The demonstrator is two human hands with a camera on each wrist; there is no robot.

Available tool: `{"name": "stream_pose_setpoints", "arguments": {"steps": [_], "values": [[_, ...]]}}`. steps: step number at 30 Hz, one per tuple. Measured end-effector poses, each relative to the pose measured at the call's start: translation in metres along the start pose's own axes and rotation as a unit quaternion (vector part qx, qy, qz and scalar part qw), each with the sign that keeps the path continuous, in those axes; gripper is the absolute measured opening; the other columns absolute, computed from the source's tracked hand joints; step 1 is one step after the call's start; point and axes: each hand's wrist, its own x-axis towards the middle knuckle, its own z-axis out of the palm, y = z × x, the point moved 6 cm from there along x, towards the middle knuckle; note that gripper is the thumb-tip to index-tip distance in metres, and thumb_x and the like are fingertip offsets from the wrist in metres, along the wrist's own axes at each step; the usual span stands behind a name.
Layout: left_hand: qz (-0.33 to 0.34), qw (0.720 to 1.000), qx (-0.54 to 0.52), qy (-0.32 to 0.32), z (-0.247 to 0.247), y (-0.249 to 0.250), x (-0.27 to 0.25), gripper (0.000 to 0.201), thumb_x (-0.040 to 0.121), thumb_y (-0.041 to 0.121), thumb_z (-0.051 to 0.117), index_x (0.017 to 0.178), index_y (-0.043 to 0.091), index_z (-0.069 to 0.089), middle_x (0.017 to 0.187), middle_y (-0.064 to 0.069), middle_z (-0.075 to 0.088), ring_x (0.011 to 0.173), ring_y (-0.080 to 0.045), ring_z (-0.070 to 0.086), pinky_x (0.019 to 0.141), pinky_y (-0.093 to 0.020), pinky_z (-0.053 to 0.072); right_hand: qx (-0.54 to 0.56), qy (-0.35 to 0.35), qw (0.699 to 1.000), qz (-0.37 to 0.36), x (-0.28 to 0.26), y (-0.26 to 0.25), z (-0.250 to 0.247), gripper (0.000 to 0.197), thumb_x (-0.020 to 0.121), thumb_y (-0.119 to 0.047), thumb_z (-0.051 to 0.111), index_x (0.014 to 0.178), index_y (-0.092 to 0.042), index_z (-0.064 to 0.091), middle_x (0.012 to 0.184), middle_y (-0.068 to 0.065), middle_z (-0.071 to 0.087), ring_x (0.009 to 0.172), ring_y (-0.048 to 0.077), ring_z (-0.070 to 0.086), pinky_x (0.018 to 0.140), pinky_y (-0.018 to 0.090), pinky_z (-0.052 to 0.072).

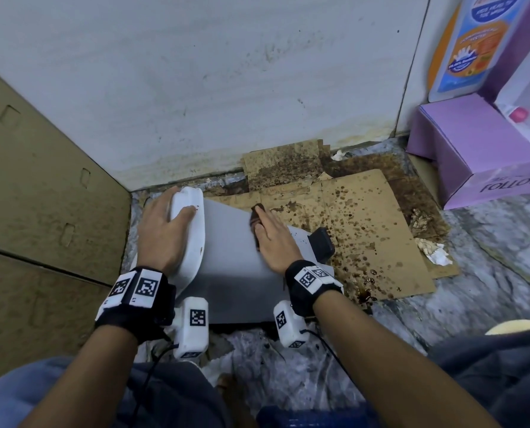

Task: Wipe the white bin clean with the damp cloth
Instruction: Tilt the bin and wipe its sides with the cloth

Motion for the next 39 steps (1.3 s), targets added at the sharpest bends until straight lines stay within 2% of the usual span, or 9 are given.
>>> {"name": "stream_pose_setpoints", "arguments": {"steps": [3, 8, 12, 18, 22, 26, 30, 33, 39], "values": [[0.009, 1.000, 0.017, -0.002, 0.002, 0.002, 0.000, 0.068, 0.076, 0.044, 0.050, 0.141, 0.021, 0.051, 0.140, -0.009, 0.048, 0.129, -0.025, 0.044, 0.110, -0.036, 0.030, 0.011, -0.009, 1.000, -0.014, -0.006, -0.020, 0.000, 0.049, 0.105, -0.031, 0.021, 0.152, -0.021, 0.014, 0.160, 0.000, 0.006, 0.148, 0.017, 0.000, 0.116, 0.031, -0.002], [0.027, 0.999, 0.040, 0.002, 0.002, 0.001, 0.002, 0.063, 0.081, 0.042, 0.051, 0.140, 0.021, 0.051, 0.140, -0.009, 0.049, 0.129, -0.026, 0.044, 0.110, -0.038, 0.031, 0.032, -0.022, 0.992, -0.116, -0.014, -0.081, 0.013, 0.049, 0.105, -0.031, 0.022, 0.152, -0.023, 0.014, 0.160, -0.001, 0.005, 0.147, 0.013, -0.003, 0.116, 0.029, -0.004], [0.031, 0.999, 0.040, 0.014, -0.001, -0.003, 0.002, 0.049, 0.094, 0.027, 0.058, 0.141, 0.020, 0.050, 0.143, -0.009, 0.048, 0.131, -0.026, 0.043, 0.112, -0.040, 0.031, 0.014, 0.000, 0.989, -0.146, -0.013, -0.078, 0.019, 0.049, 0.104, -0.030, 0.024, 0.152, -0.020, 0.016, 0.160, 0.001, 0.010, 0.147, 0.014, 0.000, 0.120, 0.033, -0.001], [0.005, 1.000, 0.009, 0.002, -0.006, -0.014, 0.005, 0.063, 0.082, 0.042, 0.053, 0.142, 0.025, 0.050, 0.144, -0.005, 0.046, 0.132, -0.022, 0.043, 0.114, -0.043, 0.031, -0.028, 0.032, 0.996, -0.076, -0.012, -0.021, 0.011, 0.050, 0.105, -0.033, 0.020, 0.152, -0.017, 0.013, 0.160, 0.005, 0.009, 0.148, 0.019, -0.002, 0.120, 0.034, -0.001], [0.000, 1.000, -0.004, 0.003, -0.010, -0.020, 0.004, 0.063, 0.080, 0.043, 0.053, 0.141, 0.027, 0.051, 0.143, -0.002, 0.048, 0.131, -0.020, 0.045, 0.113, -0.044, 0.034, -0.041, 0.020, 0.999, -0.008, -0.014, 0.023, 0.003, 0.050, 0.105, -0.030, 0.019, 0.152, -0.016, 0.012, 0.160, 0.005, 0.007, 0.148, 0.018, 0.000, 0.117, 0.027, -0.002], [0.008, 1.000, 0.000, 0.004, -0.010, -0.020, 0.001, 0.056, 0.085, 0.037, 0.056, 0.140, 0.026, 0.051, 0.142, -0.003, 0.047, 0.129, -0.021, 0.045, 0.112, -0.043, 0.033, -0.039, 0.024, 0.998, 0.038, -0.012, 0.041, 0.001, 0.051, 0.104, -0.029, 0.021, 0.152, -0.013, 0.012, 0.161, 0.006, 0.005, 0.148, 0.018, -0.003, 0.119, 0.029, -0.002], [0.019, 1.000, 0.010, 0.007, -0.010, -0.017, 0.001, 0.061, 0.081, 0.041, 0.053, 0.140, 0.024, 0.052, 0.140, -0.005, 0.049, 0.129, -0.023, 0.045, 0.112, -0.044, 0.033, -0.028, 0.032, 0.998, -0.052, -0.026, -0.007, 0.008, 0.050, 0.104, -0.027, 0.021, 0.152, -0.014, 0.014, 0.160, 0.006, 0.006, 0.148, 0.018, 0.000, 0.118, 0.028, -0.001], [0.019, 1.000, 0.015, 0.002, -0.010, -0.020, 0.003, 0.062, 0.079, 0.044, 0.050, 0.138, 0.025, 0.052, 0.138, -0.006, 0.050, 0.127, -0.024, 0.046, 0.111, -0.047, 0.034, -0.005, 0.039, 0.992, -0.118, -0.033, -0.040, 0.020, 0.050, 0.103, -0.029, 0.023, 0.151, -0.015, 0.020, 0.161, 0.001, 0.002, 0.147, 0.018, 0.009, 0.119, 0.031, 0.011], [0.001, 1.000, -0.015, 0.003, -0.012, -0.030, 0.004, 0.062, 0.078, 0.045, 0.054, 0.138, 0.030, 0.053, 0.138, -0.004, 0.049, 0.127, -0.023, 0.048, 0.112, -0.047, 0.035, -0.022, 0.057, 0.994, -0.086, -0.029, -0.010, 0.017, 0.051, 0.103, -0.032, 0.024, 0.151, -0.017, 0.019, 0.160, 0.003, 0.013, 0.147, 0.017, 0.010, 0.120, 0.032, 0.010]]}}
